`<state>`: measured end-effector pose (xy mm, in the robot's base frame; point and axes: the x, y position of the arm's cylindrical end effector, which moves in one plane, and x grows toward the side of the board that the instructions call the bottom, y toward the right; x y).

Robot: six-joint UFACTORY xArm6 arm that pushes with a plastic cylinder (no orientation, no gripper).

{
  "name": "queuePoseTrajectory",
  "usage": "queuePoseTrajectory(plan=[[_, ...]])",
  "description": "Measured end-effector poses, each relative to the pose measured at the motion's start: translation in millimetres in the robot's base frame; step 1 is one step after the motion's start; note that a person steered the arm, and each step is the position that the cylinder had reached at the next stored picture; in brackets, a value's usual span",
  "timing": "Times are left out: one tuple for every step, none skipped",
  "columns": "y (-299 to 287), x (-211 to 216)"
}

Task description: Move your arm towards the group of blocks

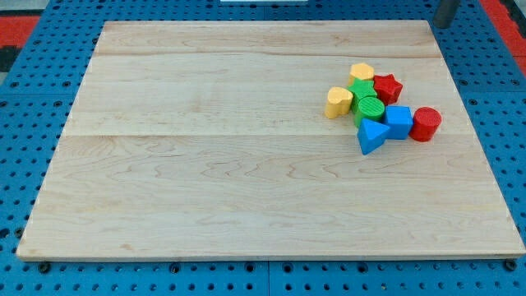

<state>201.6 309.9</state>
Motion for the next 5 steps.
queuePoseTrajectory(plan=[[1, 0], [1, 0], [6, 0], [7, 2], [2, 10]])
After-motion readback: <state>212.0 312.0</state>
